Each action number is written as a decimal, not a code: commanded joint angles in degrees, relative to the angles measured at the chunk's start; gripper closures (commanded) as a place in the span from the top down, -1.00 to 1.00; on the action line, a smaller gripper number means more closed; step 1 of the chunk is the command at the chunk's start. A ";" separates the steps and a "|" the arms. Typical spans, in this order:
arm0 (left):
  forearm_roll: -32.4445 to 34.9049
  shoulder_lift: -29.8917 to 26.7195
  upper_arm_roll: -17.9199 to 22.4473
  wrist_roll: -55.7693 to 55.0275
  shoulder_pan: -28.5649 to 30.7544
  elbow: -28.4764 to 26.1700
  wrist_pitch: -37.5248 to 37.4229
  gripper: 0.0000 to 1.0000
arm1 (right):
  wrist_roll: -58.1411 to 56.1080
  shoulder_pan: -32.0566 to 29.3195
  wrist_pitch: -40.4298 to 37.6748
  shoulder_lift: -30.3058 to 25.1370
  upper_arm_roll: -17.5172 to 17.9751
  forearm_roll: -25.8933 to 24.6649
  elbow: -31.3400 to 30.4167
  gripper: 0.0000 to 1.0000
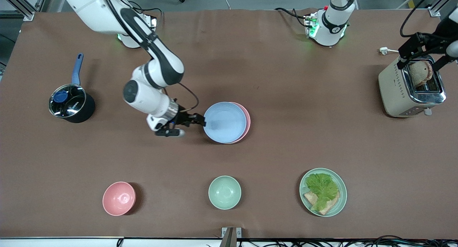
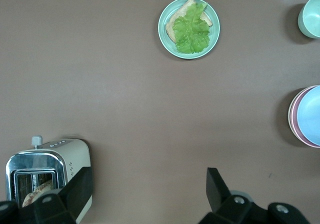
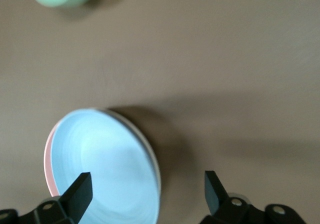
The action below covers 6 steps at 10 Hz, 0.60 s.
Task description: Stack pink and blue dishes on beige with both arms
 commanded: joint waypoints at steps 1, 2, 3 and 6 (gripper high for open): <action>0.14 11.22 -0.94 0.41 0.86 13.91 -6.01 1.00 | -0.01 -5.49 -9.65 -10.00 -3.95 -11.64 -2.67 1.00; 0.23 10.89 -0.94 0.32 0.86 13.95 -6.19 1.00 | -0.10 -6.56 -15.81 -10.45 -5.71 -18.77 1.35 1.00; -0.03 9.41 -1.03 -0.46 0.86 13.25 -7.94 1.00 | -0.10 -6.57 -20.30 -10.63 -7.47 -21.80 5.21 1.00; 0.23 7.29 -5.31 -3.35 4.35 11.67 -8.92 1.00 | -0.18 -6.66 -25.87 -15.01 -15.89 -25.34 11.12 1.00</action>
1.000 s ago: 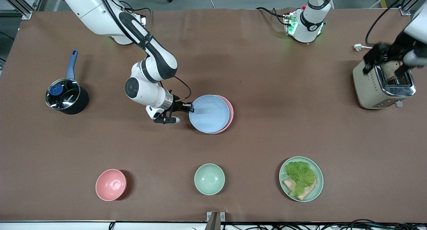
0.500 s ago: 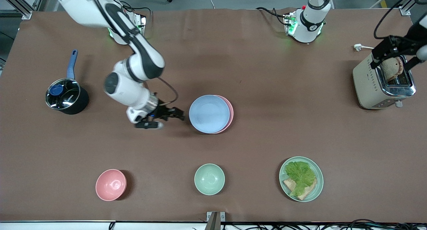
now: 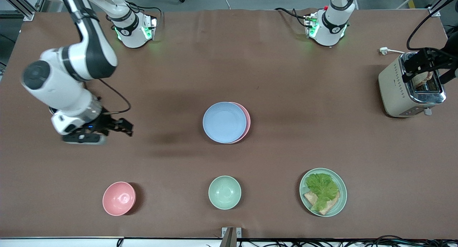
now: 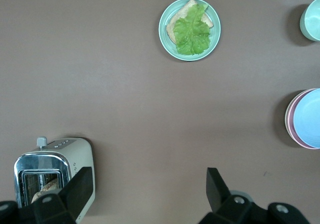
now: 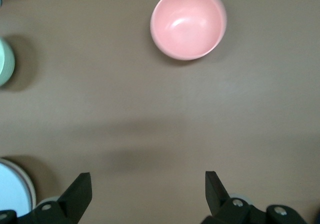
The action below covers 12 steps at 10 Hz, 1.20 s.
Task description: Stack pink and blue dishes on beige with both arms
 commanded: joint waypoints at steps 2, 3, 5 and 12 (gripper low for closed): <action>0.32 -2.97 -3.69 -3.32 2.31 -4.97 -0.83 1.00 | -0.28 0.20 -13.89 -5.55 -6.45 -1.97 7.06 1.00; 0.32 -2.72 -3.34 -3.15 1.96 -4.54 -0.82 1.00 | -0.11 -0.32 -18.83 -6.61 -6.72 -2.06 9.09 1.00; 0.40 -0.88 -2.81 -2.44 1.52 -3.14 -1.00 1.00 | -1.07 -1.82 -28.84 -8.64 -6.81 -1.98 14.26 1.00; -0.30 -1.57 -0.79 -3.41 0.37 -3.57 -2.50 1.00 | -1.78 -4.02 -40.77 -8.38 -6.72 -2.06 23.53 1.00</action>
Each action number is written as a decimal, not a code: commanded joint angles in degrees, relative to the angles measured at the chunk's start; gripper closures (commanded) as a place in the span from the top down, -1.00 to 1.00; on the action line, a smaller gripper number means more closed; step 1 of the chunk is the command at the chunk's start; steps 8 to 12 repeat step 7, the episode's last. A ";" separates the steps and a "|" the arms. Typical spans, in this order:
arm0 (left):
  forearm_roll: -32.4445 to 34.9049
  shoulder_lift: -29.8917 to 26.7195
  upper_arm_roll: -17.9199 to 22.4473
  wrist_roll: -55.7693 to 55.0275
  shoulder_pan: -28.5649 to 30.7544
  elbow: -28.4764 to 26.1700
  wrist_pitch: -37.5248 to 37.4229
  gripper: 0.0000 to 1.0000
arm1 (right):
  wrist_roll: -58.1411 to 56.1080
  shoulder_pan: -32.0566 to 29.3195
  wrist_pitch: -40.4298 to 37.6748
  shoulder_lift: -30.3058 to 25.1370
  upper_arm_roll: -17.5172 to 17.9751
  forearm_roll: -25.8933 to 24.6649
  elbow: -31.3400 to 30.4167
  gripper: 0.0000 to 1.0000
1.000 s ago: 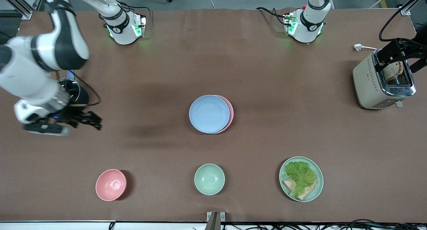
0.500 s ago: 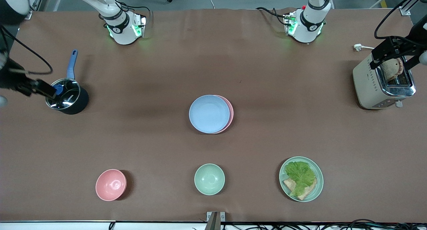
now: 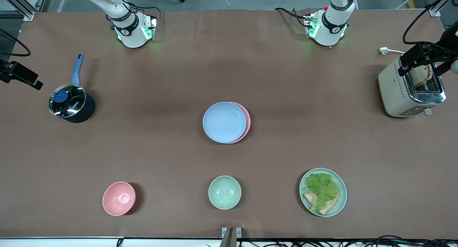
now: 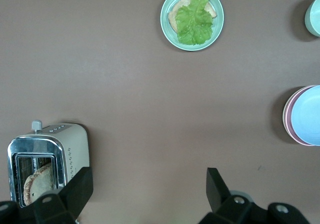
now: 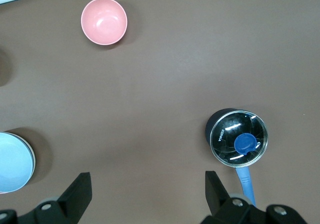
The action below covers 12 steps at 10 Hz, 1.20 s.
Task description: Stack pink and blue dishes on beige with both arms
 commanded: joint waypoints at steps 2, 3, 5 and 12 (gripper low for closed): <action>-0.39 -0.36 0.83 -1.24 -0.77 -1.64 -0.88 1.00 | -0.86 -0.98 -0.23 0.19 -0.13 -0.23 0.58 1.00; -0.39 -0.36 0.83 -1.24 -0.76 -1.64 -0.88 1.00 | -3.04 -0.90 0.21 0.19 -0.74 -0.22 0.58 1.00; -0.39 -0.36 0.83 -1.24 -0.76 -1.64 -0.88 1.00 | -4.47 -0.90 0.65 0.19 -1.01 -0.22 0.58 1.00; -0.30 -0.36 0.83 -0.63 -0.68 -1.64 -0.88 1.00 | -4.47 -0.98 0.65 0.19 -1.10 0.04 0.49 1.00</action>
